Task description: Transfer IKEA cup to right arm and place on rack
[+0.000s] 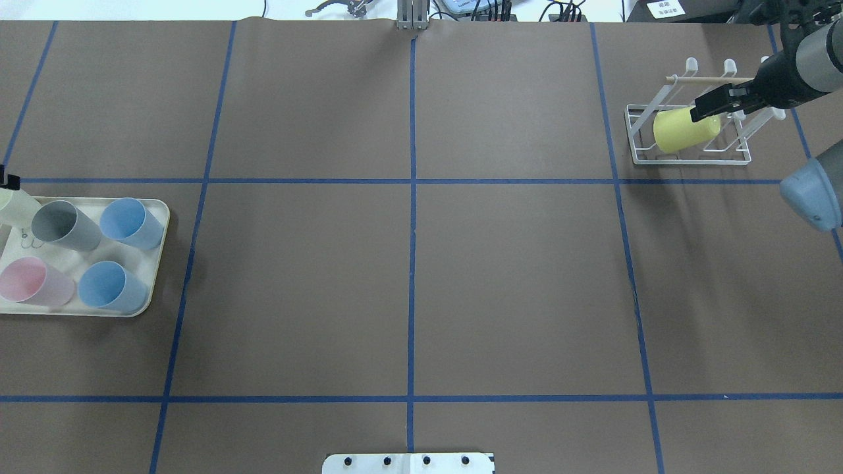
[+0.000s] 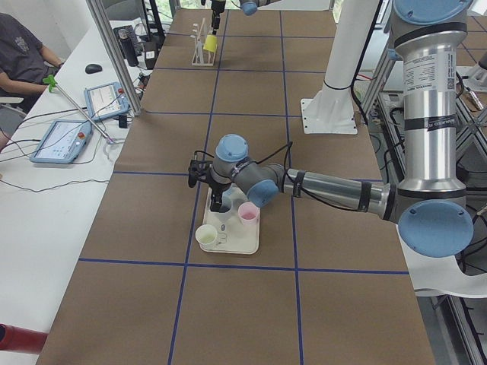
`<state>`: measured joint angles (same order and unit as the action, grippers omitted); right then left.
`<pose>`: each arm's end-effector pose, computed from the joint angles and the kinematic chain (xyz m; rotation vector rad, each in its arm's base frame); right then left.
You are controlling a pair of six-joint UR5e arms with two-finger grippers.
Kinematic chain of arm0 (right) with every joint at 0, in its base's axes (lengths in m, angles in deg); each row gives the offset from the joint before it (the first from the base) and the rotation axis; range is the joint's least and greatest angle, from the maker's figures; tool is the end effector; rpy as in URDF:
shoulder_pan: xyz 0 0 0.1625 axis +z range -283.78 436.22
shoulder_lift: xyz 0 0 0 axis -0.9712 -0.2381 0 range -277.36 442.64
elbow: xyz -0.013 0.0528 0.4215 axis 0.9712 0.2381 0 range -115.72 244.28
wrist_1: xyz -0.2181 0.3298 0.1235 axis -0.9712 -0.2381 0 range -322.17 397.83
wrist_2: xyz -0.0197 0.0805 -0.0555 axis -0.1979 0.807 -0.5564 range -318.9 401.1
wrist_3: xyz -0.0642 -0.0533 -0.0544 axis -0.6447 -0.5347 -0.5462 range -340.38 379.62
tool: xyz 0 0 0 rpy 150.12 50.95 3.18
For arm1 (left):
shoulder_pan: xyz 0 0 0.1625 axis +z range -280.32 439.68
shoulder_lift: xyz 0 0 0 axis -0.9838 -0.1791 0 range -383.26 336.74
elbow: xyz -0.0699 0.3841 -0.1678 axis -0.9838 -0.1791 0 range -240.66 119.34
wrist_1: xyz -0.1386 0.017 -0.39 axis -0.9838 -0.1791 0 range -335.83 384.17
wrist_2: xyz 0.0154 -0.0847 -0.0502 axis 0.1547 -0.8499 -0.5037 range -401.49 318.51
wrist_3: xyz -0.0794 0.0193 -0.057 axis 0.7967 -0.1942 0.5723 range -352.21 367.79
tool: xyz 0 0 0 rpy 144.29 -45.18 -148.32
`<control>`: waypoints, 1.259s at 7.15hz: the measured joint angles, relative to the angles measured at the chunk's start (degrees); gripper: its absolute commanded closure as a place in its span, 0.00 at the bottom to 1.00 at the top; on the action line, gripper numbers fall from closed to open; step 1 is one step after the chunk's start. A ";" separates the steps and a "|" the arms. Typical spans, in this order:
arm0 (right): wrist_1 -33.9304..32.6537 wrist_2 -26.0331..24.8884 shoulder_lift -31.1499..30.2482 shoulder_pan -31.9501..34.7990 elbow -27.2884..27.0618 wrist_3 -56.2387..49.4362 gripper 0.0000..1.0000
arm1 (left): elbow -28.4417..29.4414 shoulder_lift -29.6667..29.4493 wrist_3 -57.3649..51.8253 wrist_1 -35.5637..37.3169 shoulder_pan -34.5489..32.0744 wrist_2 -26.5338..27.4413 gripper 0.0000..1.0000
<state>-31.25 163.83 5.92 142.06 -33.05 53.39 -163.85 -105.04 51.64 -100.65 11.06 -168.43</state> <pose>-0.1710 -0.5753 0.4347 0.3515 -0.8172 -0.0505 0.0984 -0.4528 0.5465 0.2306 0.8805 -0.1412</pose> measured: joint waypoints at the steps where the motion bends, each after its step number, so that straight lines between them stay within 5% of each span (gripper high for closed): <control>1: 0.00 0.06 -0.05 0.04 -0.10 0.20 0.02 | -0.29 2.83 -1.69 0.75 0.30 0.41 0.00; 6: 0.00 0.50 -0.23 0.08 -0.31 0.34 0.02 | -0.73 7.86 -2.61 1.12 4.45 0.38 0.02; 9: -0.57 3.03 -0.38 0.22 -1.75 0.34 0.02 | -0.17 7.95 -1.18 1.07 9.26 0.07 0.27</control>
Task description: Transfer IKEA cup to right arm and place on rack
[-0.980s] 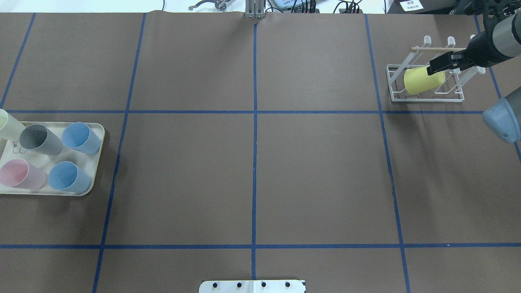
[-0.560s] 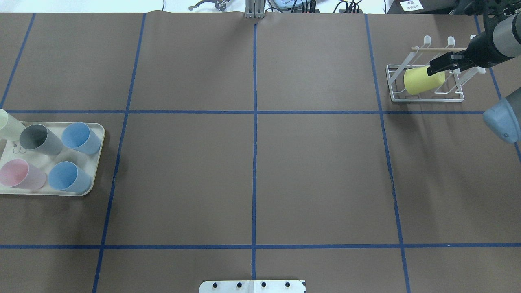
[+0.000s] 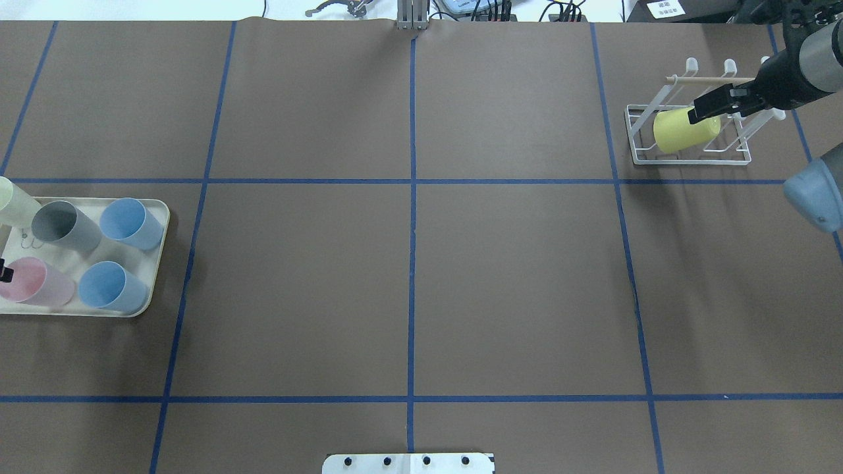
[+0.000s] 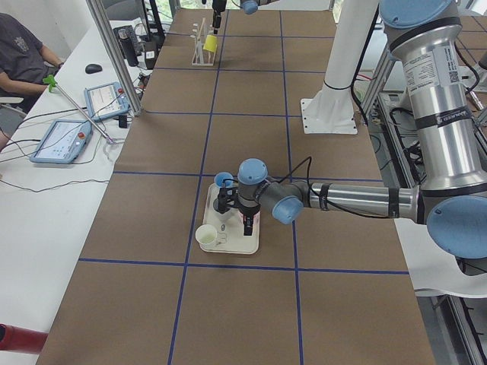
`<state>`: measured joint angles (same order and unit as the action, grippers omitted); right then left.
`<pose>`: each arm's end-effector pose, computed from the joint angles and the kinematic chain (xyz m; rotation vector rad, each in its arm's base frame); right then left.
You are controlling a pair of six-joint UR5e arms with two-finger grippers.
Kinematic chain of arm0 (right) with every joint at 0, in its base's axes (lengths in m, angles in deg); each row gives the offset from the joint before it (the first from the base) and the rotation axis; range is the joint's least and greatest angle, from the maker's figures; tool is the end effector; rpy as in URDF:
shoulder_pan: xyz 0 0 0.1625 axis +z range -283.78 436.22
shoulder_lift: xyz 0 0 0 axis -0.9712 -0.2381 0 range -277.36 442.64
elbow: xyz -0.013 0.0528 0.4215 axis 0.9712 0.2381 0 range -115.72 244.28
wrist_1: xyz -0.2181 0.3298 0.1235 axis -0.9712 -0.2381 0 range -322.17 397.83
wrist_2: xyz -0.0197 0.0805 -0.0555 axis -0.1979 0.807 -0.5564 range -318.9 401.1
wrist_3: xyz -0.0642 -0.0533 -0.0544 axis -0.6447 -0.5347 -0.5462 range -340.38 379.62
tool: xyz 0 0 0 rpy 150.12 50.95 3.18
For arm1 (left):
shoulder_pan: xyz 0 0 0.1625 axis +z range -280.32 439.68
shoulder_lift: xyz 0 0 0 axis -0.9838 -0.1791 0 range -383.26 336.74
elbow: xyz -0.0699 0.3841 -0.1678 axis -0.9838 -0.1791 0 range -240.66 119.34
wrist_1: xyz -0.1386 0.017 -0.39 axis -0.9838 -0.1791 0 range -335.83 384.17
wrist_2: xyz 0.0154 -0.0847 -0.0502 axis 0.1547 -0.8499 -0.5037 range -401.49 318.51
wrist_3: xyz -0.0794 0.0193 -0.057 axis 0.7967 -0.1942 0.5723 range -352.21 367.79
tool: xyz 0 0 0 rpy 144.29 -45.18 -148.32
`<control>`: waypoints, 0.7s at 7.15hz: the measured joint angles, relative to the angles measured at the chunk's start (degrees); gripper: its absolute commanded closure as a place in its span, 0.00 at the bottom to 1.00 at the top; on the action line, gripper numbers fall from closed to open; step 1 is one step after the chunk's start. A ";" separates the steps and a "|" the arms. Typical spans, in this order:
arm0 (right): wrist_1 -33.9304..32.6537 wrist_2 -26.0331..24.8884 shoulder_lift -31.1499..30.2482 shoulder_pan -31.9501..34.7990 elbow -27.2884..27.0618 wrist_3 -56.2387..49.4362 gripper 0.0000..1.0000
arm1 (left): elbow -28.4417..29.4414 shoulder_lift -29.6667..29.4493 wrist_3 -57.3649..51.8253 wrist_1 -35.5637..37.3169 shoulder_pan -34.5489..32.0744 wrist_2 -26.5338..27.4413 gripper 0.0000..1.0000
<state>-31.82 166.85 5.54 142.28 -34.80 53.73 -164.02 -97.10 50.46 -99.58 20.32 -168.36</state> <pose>-0.1694 -0.5667 0.4226 0.3350 -0.8648 -0.0658 0.1406 -0.3816 0.6069 0.0434 0.8134 -0.0246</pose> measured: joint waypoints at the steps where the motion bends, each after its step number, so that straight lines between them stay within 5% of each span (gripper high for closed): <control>1: -0.08 0.92 -0.25 0.09 -0.52 0.00 0.02 | 0.14 -0.01 0.34 -0.05 1.13 -0.03 0.41; 3: -0.15 2.11 -0.57 0.33 -1.00 0.02 0.02 | 0.91 -0.19 0.71 -0.29 2.23 -0.07 1.00; 5: -0.21 2.56 -0.75 0.44 -1.27 0.08 0.02 | 1.68 -0.70 0.75 0.02 2.45 -1.21 1.00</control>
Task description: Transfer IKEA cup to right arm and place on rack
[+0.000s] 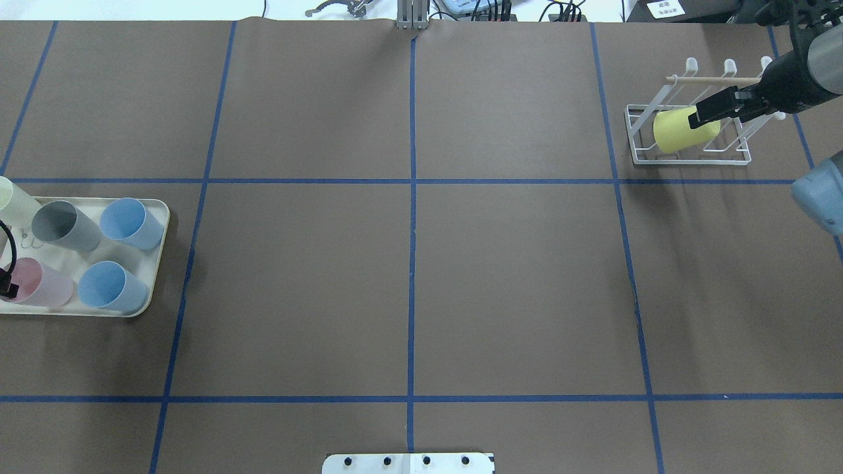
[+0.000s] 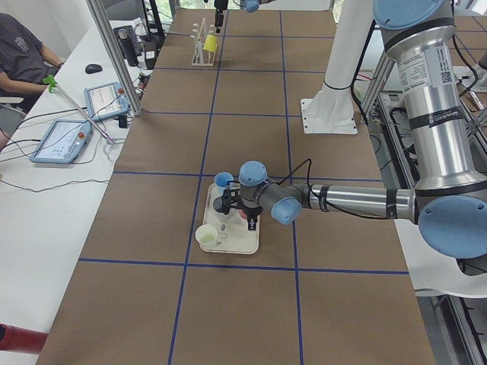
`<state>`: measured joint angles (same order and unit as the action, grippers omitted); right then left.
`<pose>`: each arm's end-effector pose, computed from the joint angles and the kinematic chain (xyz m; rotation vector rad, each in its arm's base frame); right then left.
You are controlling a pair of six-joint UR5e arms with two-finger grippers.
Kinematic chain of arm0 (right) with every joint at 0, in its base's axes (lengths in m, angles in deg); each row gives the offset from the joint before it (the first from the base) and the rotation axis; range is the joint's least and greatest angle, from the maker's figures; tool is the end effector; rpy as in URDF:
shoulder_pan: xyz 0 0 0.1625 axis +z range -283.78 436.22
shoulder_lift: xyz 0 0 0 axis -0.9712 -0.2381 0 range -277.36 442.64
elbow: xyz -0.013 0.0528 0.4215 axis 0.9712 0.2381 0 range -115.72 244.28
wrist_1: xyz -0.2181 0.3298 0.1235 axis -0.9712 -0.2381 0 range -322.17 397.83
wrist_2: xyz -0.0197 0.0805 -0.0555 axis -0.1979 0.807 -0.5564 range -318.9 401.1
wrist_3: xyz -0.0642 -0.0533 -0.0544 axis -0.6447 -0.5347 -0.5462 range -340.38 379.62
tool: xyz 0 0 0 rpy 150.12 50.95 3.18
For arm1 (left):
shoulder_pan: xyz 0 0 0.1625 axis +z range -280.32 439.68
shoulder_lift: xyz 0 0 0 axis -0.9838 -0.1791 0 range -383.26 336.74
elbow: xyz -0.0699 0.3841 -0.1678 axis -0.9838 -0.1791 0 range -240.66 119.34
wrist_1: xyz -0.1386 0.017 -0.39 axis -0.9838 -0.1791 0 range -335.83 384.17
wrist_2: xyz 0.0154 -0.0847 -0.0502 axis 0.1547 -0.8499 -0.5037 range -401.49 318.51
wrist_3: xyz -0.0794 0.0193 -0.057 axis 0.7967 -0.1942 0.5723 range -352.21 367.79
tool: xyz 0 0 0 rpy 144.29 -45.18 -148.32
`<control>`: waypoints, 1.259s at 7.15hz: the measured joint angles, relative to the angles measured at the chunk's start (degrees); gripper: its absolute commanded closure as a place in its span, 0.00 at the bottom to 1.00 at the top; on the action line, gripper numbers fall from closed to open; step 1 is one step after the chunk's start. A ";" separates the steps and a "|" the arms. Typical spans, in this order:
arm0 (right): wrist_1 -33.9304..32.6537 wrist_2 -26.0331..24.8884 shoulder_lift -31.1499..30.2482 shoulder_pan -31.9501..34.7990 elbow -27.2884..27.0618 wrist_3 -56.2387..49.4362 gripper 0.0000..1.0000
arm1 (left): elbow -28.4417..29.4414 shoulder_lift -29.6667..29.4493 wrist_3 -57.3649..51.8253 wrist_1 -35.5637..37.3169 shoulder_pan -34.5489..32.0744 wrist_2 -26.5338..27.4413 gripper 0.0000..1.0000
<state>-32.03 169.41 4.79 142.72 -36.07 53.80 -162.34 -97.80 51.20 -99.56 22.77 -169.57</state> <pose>-0.1649 -0.5586 0.4178 0.3188 -0.9009 -0.0767 0.1602 -0.3774 0.6161 -0.0068 0.8201 0.0036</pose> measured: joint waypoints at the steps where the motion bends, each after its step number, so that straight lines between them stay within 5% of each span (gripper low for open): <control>1: -0.01 0.00 0.03 0.02 0.00 -0.01 0.02 | 0.50 -0.30 -0.07 0.13 -0.03 -2.05 1.00; 7: 0.17 -0.21 0.82 -0.12 -0.25 1.01 0.02 | -3.45 0.39 -5.50 0.54 -17.86 -21.34 1.00; 9: 0.77 -0.21 0.89 -1.14 -2.26 7.94 0.02 | -7.12 -1.91 5.21 -0.08 -18.49 -26.19 1.00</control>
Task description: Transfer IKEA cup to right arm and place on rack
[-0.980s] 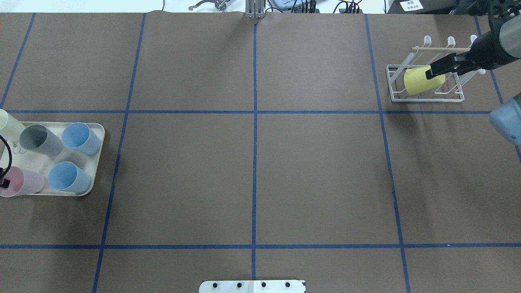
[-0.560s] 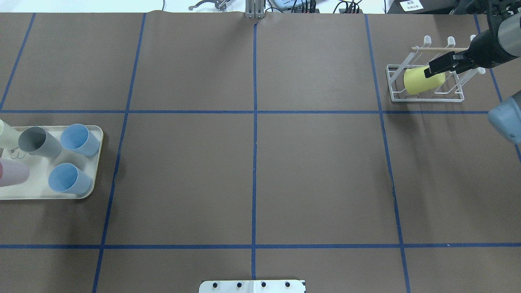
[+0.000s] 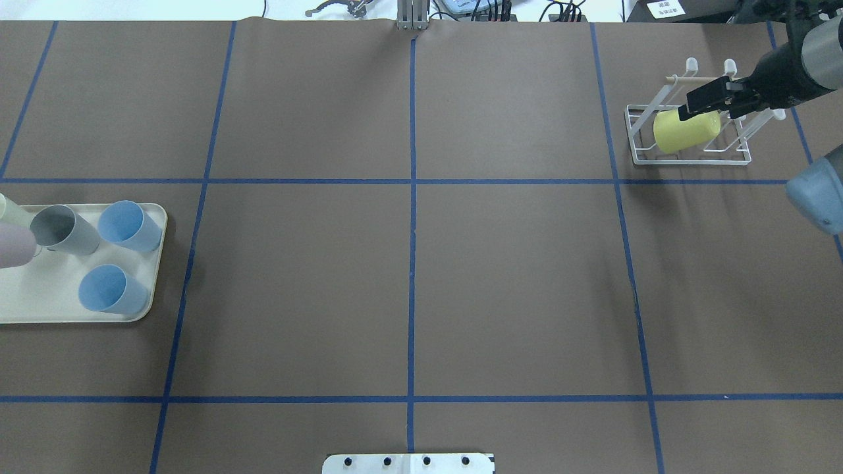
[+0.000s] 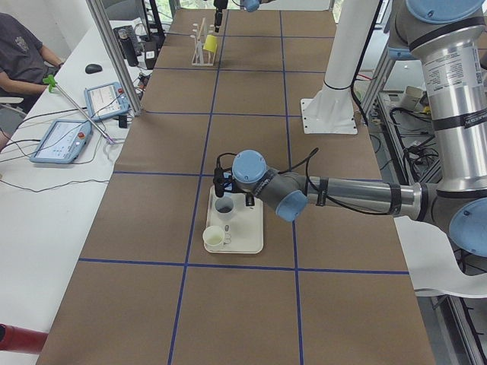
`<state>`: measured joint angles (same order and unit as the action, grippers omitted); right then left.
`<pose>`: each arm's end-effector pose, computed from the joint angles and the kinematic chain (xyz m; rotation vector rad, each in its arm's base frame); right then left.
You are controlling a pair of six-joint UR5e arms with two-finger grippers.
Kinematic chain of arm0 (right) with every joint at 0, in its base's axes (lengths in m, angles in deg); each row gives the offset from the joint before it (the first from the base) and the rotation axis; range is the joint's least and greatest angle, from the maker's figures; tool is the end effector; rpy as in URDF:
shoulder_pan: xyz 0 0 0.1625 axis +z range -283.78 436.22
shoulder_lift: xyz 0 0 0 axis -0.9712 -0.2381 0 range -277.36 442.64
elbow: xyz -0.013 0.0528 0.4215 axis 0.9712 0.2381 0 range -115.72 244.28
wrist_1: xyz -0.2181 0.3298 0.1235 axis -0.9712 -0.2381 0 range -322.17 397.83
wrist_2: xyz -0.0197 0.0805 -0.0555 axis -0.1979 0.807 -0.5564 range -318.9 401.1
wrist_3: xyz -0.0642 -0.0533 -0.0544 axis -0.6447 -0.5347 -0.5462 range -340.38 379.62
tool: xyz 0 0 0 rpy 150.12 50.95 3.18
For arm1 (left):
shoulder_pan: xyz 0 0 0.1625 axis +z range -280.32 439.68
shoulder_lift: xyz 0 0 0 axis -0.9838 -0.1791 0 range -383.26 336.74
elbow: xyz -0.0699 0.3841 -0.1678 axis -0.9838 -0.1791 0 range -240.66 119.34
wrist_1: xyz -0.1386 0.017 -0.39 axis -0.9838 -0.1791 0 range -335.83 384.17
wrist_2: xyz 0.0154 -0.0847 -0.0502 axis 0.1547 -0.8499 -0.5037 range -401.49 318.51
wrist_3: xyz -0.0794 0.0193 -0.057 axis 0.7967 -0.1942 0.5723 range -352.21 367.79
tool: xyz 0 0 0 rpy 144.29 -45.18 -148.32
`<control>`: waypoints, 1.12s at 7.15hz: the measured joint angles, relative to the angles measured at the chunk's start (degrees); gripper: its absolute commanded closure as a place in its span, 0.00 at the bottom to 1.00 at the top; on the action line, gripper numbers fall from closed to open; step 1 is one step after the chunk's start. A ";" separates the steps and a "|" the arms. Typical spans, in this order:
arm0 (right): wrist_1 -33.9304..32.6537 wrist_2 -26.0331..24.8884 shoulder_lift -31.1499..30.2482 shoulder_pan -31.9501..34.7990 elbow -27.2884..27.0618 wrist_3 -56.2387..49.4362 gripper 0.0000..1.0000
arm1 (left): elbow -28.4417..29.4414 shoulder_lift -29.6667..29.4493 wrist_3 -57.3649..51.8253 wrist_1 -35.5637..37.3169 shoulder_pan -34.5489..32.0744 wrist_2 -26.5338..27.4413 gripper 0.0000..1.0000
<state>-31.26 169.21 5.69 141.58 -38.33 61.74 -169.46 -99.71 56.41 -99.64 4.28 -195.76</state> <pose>-0.1744 -0.5525 0.3881 0.3066 -0.9510 0.0091 0.0576 -0.3938 0.5105 -0.0463 1.2271 -0.1355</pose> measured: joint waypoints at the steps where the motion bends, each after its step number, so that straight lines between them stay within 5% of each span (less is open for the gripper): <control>1: 0.70 -0.02 0.03 -1.53 -2.12 4.75 0.02 | -1.79 -3.72 10.62 -1.20 0.47 -0.85 1.00; 5: 25.44 -0.03 0.14 -9.81 -5.05 35.64 0.02 | -0.84 -29.61 48.72 -5.74 16.87 2.77 1.00; 8: 40.74 -0.27 1.26 -13.42 -4.85 50.20 0.02 | 0.30 -38.02 60.95 -13.43 26.87 11.81 1.00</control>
<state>9.48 168.94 6.94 128.15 -43.18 111.94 -169.16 -137.72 117.36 -113.07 31.15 -183.95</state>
